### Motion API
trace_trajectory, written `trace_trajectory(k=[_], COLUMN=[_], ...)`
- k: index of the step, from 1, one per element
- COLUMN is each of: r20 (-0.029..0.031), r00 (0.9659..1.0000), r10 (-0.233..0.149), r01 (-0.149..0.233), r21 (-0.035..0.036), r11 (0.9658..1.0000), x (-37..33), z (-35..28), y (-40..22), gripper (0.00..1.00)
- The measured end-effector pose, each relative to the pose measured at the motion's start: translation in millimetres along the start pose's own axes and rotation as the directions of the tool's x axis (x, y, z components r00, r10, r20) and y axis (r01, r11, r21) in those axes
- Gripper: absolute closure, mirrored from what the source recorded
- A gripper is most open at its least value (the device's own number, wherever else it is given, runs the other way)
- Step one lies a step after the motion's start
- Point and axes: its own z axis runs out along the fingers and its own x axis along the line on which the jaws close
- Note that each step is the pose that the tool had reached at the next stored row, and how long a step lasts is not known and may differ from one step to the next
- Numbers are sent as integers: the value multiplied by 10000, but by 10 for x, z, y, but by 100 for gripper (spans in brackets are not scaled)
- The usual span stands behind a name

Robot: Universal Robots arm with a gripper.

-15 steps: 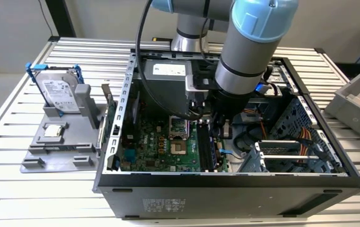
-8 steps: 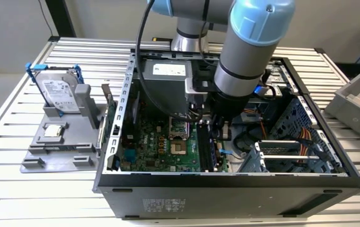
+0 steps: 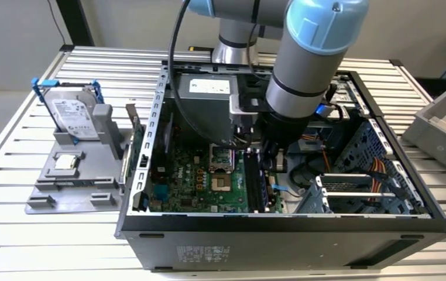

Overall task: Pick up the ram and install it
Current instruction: 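Press down the ram until it locks into place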

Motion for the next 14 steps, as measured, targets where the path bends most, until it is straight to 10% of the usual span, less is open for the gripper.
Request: trace_trajectory(k=[10,14], r20=[-9,-8], r00=[10000,10000], r10=[0,-1], r01=[0,1], r21=[-16,-15], r11=[10000,10000], x=[-13,-14], z=[-330,-344], y=[3,3], gripper=[100,100])
